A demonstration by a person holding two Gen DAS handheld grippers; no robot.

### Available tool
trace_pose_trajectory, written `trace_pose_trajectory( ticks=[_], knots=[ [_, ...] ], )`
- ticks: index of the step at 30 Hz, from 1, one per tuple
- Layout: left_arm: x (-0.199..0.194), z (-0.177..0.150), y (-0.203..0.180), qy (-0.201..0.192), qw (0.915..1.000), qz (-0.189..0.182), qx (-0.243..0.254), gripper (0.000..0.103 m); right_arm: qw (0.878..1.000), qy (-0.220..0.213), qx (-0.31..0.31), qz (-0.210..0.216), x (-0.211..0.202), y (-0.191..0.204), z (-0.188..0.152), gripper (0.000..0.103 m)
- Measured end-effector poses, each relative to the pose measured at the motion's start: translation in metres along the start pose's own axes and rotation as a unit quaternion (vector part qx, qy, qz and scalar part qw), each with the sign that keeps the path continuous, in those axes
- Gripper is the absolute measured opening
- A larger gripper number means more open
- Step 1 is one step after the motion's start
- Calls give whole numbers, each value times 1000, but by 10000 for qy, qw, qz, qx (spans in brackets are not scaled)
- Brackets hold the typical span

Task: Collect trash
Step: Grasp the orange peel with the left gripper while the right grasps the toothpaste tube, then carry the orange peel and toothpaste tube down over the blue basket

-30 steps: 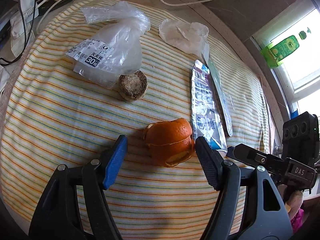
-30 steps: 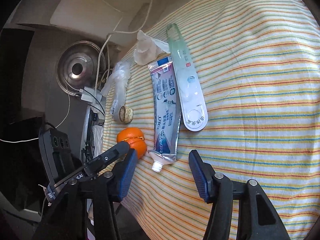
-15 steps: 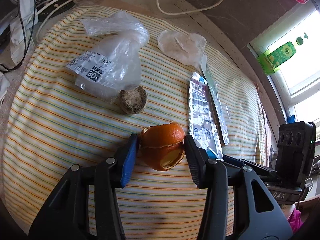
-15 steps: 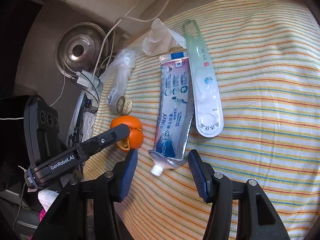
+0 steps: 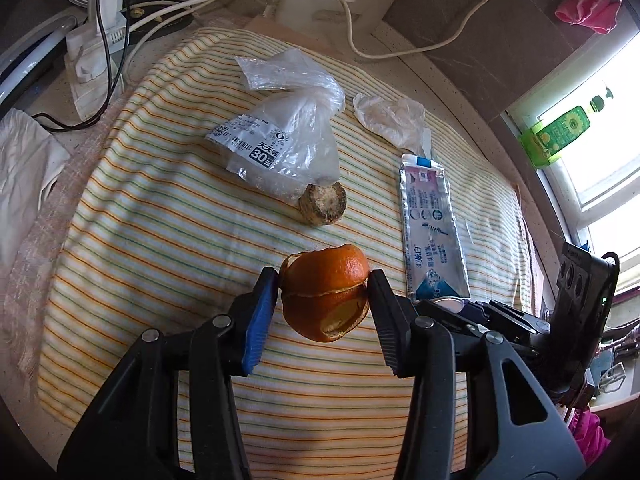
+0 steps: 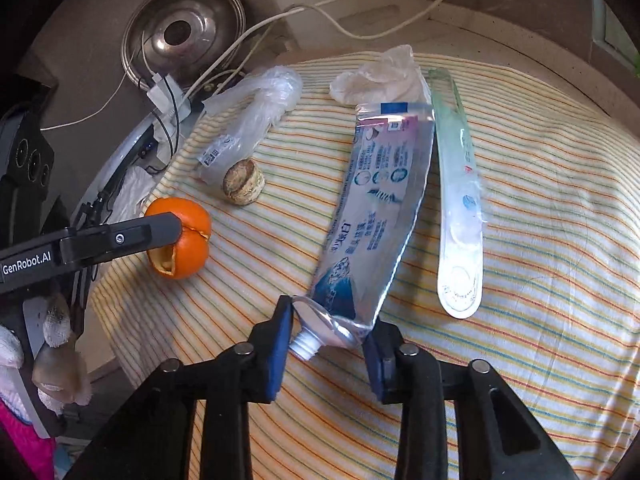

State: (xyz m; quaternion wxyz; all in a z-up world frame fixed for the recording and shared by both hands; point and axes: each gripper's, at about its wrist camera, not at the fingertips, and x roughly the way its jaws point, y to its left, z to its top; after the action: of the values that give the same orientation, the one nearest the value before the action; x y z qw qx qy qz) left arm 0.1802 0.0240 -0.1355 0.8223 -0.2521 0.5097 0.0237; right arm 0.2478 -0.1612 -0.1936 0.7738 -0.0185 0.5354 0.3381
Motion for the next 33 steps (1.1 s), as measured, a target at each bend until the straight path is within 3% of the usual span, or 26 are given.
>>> trace_pose_trajectory(
  ticks=[9, 22, 33],
  knots=[
    [-23, -19, 9, -87, 9999, -74, 33, 47, 9989, -227, 295, 269, -26, 4, -18, 30],
    [-62, -54, 28, -185, 9997, -119, 73, 47, 9978, -637, 162, 107, -69, 36, -51, 29],
    [-99, -90, 49, -273, 9995, -103, 78, 47, 9958, -871, -35, 285, -108, 79, -83, 29]
  ],
)
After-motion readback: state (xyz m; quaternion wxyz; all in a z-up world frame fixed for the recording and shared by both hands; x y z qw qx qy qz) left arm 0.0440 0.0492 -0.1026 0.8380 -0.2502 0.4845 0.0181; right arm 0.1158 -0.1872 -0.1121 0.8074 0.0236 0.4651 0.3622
